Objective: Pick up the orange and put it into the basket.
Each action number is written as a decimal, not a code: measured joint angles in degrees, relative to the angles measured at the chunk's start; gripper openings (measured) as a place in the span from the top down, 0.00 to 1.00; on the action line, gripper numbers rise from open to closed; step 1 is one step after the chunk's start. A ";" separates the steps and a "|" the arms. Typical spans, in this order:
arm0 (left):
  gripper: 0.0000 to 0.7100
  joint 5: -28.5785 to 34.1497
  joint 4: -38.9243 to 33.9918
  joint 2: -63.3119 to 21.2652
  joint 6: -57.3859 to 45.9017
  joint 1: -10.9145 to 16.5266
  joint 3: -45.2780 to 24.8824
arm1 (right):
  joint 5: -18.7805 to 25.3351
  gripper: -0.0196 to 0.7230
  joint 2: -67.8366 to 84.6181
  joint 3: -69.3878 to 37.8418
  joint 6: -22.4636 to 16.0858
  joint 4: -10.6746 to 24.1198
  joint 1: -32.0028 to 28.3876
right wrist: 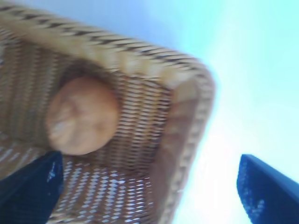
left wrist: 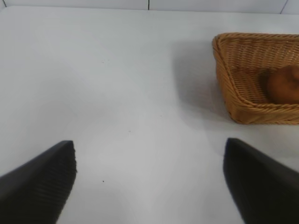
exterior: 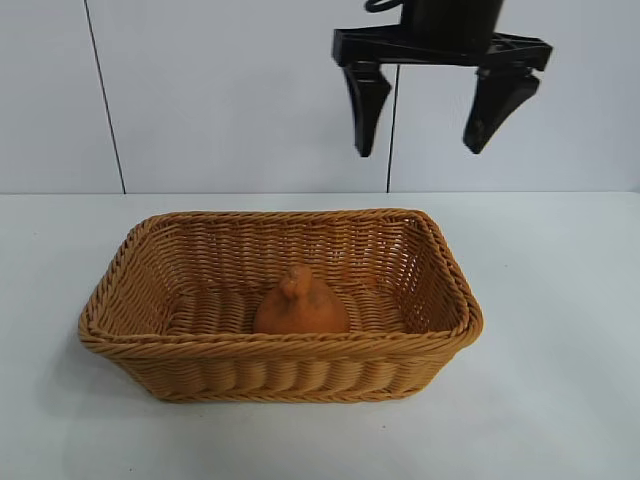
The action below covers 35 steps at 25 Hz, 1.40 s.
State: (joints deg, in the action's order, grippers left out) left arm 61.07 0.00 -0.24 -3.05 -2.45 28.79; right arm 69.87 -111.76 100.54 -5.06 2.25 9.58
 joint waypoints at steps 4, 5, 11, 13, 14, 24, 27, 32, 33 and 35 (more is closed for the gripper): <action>0.14 0.00 0.00 0.00 0.00 0.00 0.00 | 0.00 0.04 0.00 0.00 1.11 0.18 -6.39; 0.14 0.00 0.00 0.00 0.00 0.00 0.00 | 0.00 0.04 0.00 0.00 1.28 0.18 -7.44; 0.14 0.00 0.00 0.00 0.00 0.00 0.00 | -0.06 0.04 0.38 -1.32 3.01 -1.34 -8.55; 0.14 0.00 0.00 0.00 0.00 0.00 0.00 | -0.06 0.04 1.33 -3.82 3.61 -2.25 -8.55; 0.14 0.00 0.00 0.00 0.00 0.00 0.00 | -0.06 0.04 2.18 -5.65 3.72 -2.25 -8.55; 0.14 0.00 0.00 0.00 0.00 0.00 0.00 | -0.06 0.04 20.99 -32.96 4.70 -2.25 -8.55; 0.14 0.00 0.00 0.00 0.00 0.00 0.00 | -0.06 0.04 29.84 -42.44 4.70 -2.25 -8.55; 0.14 0.00 0.00 0.00 0.00 0.00 0.00 | -3.44 0.04 44.52 -58.25 4.70 -2.25 -8.55; 0.14 0.00 0.00 0.00 0.00 0.00 0.00 | -4.69 0.04 47.65 -61.06 4.70 -2.25 -8.55; 0.14 0.00 0.00 0.00 0.00 0.00 0.00 | -6.87 0.04 53.59 -65.52 4.74 -2.25 -8.55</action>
State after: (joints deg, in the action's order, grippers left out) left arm 61.07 0.00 -0.24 -3.05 -2.45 28.79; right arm 63.01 -58.17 35.02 -0.33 0.00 1.03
